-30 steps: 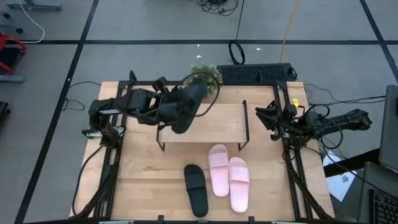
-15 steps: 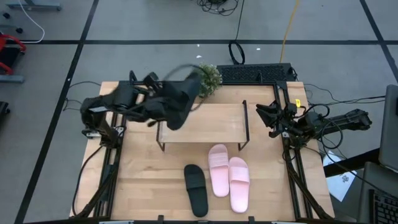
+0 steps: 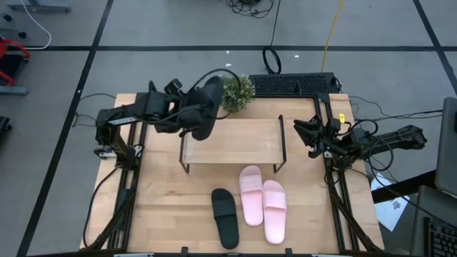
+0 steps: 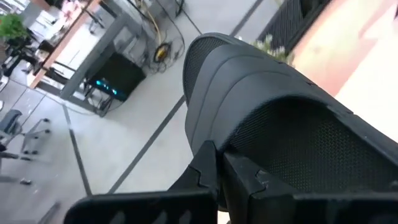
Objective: Pick and place slides into the shelf
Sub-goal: Put the black slide on the shelf
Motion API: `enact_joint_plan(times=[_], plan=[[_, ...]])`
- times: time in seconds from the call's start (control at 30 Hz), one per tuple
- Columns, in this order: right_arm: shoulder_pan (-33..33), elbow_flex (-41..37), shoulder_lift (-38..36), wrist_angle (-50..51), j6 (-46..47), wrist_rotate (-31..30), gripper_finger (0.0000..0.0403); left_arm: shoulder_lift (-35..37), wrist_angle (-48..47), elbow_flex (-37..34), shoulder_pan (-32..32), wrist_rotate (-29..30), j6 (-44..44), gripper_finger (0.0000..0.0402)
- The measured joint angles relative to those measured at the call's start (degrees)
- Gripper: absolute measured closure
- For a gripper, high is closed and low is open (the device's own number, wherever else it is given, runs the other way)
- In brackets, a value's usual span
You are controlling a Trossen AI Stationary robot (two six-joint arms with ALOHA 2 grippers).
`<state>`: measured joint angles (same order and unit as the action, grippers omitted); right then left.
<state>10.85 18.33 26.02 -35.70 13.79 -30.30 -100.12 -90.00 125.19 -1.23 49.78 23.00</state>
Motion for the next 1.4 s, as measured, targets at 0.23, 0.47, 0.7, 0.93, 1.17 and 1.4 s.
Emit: enact_joint_plan(times=[0.23, 0.47, 0.7, 0.93, 1.17, 1.4], plan=[[0.00, 0.00, -0.02, 0.00, 0.03, 0.00, 0.0296, 0.06, 0.00, -1.58, 4.05, -3.75, -4.07, 0.0401], [0.00, 0.00, 0.00, 0.61, -0.26, -0.75, 0.0296, 0.07, -0.06, -1.60, 4.59, -15.51, 4.91, 0.0401], [0.00, 0.00, -0.02, 0.83, -3.98, -4.77, 0.0296, 0.63, 0.00, -1.45, -2.75, -20.89, 11.50, 0.0401], [0.00, 0.00, -0.02, 1.23, -4.15, -5.84, 0.0296, 4.66, -0.04, -1.23, -7.99, -22.44, 19.98, 0.0401], [0.00, 0.00, 0.00, 1.53, -4.12, -5.79, 0.0296, 6.73, -0.08, -1.21, -8.95, -16.88, 19.21, 0.0401], [0.00, 0.00, 0.00, 1.73, -4.08, -5.84, 0.0296, 5.21, 0.09, -2.82, -6.55, -12.01, 9.96, 0.0401]])
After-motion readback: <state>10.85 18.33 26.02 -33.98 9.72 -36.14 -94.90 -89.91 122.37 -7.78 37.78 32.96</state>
